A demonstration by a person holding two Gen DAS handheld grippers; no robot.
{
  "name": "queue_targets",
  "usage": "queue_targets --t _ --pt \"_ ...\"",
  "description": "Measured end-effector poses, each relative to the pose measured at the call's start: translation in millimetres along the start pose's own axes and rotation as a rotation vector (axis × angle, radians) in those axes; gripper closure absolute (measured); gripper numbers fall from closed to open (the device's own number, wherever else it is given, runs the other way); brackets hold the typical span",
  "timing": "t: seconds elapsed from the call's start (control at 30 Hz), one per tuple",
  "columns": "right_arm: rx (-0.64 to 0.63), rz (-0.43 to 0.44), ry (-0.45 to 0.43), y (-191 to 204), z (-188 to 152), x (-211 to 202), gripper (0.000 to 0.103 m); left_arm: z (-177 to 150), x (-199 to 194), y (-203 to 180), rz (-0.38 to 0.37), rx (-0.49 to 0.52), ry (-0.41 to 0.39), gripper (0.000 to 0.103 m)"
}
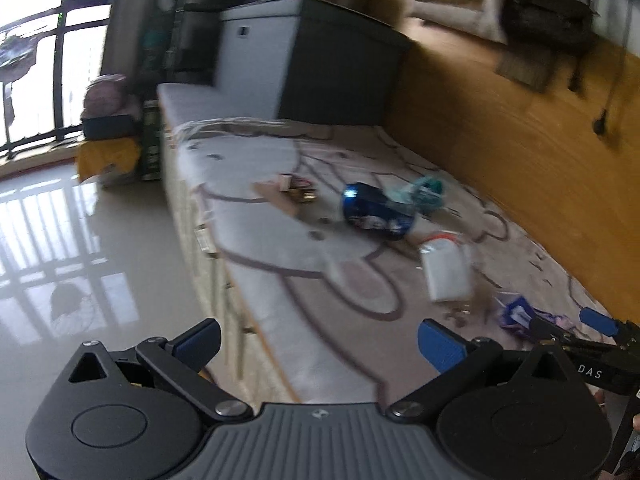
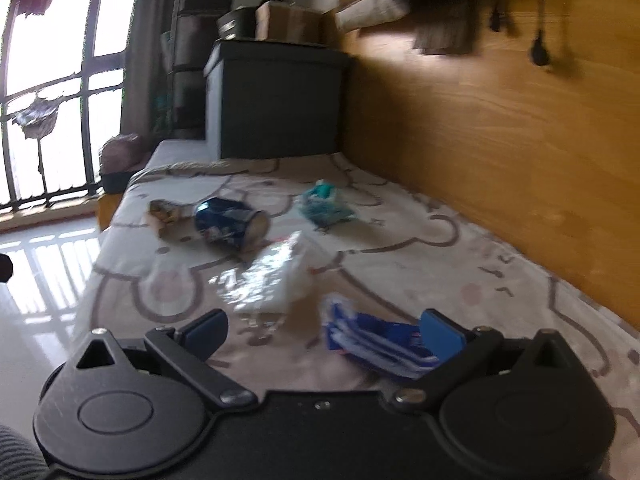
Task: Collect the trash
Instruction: 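Move both open tools back from the bin toward the trash on the bench, then grasp the clear plastic bag with the left tool while the right tool grasps the blue-white wrapper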
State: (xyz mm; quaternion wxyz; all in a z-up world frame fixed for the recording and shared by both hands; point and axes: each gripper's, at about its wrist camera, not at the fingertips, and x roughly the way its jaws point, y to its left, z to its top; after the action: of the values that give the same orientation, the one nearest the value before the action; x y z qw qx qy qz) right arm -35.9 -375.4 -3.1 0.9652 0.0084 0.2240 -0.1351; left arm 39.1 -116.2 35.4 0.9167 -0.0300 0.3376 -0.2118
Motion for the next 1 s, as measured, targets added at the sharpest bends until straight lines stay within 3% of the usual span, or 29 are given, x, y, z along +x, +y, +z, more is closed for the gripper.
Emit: queue_targets --t 0.23,0.37,0.57,0.7,0.87,1.0 --pt "-0.026 -0.075 0.008 -17.1 -11.5 11.7 0.000 7.7 45.4 -41.0 -0.103 0.081 0.018 0.000" --pt "-0.042 -0.073 0.016 -25.4 -14.0 21.4 0.000 11.2 72.1 -61.9 -0.158 0.097 0.045 0.000" --pt "-0.113 -0.075 0.024 -28.7 -11.2 40.1 0.000 15.4 108.1 -95.4 -0.217 0.228 0.071 0.000" --pt "-0.154 -0.067 0.033 -27.8 -13.3 49.7 0.000 24.3 130.8 -115.6 -0.250 0.248 0.109 0.000" --pt "-0.176 -0.012 0.041 -22.9 -21.7 55.0 0.011 45.4 155.5 -146.2 -0.235 0.232 0.135 0.000" --pt "-0.172 -0.014 0.023 -21.5 -25.0 55.4 0.019 67.5 178.7 -172.2 -0.167 0.188 0.151 0.000"
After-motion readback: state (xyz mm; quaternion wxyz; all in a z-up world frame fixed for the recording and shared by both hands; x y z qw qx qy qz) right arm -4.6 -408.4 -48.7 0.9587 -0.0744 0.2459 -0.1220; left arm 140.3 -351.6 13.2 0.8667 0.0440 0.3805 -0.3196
